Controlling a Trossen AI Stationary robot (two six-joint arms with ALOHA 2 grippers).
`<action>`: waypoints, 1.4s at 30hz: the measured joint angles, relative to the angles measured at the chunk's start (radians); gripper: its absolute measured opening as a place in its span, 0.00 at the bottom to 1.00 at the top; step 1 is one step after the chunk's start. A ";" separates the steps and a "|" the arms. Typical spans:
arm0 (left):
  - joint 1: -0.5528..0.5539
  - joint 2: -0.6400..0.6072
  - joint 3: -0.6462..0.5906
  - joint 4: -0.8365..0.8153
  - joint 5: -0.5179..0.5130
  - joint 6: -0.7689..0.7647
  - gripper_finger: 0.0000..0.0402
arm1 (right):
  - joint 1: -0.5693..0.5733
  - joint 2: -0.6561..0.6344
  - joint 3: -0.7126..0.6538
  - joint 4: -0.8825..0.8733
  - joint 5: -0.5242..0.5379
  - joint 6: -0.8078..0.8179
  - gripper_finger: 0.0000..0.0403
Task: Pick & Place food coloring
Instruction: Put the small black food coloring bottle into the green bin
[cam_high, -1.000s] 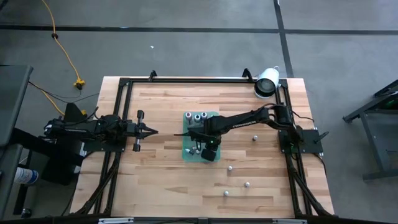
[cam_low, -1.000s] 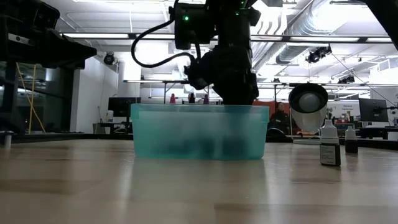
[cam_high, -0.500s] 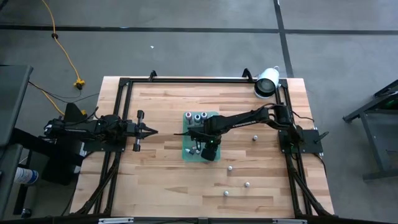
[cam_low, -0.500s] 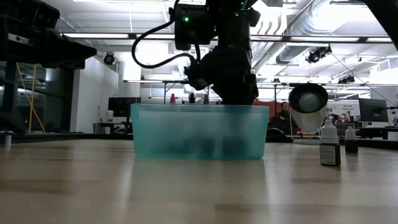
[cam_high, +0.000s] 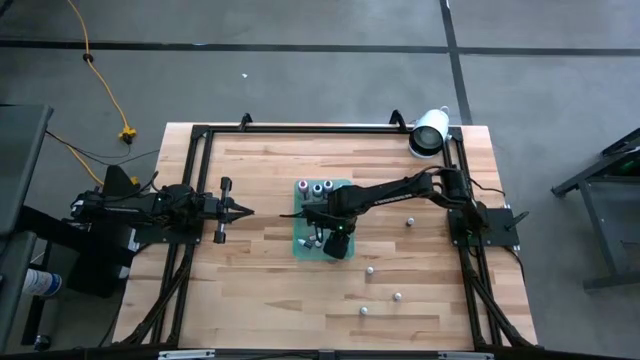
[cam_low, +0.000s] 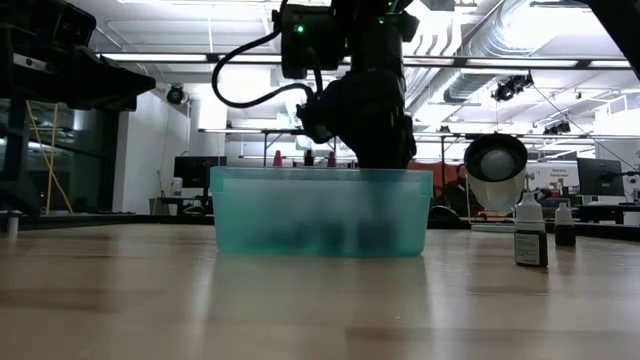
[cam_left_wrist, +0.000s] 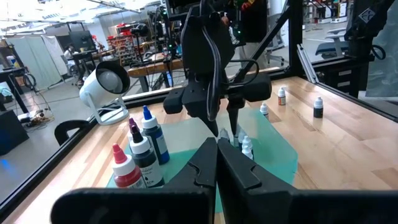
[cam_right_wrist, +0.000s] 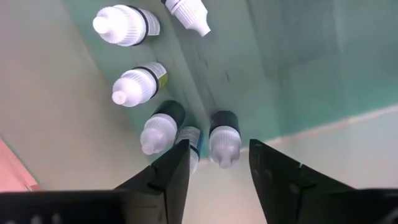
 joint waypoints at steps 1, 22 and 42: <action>0.000 0.000 0.000 0.000 0.000 0.000 0.00 | 0.000 -0.003 0.000 0.000 0.000 0.000 0.39; 0.000 0.000 0.000 0.000 0.000 0.000 0.00 | -0.033 -0.222 0.002 -0.063 0.077 0.124 0.46; 0.000 0.000 0.000 0.000 0.000 0.000 0.00 | -0.024 -0.502 -0.018 -0.528 0.322 0.344 0.46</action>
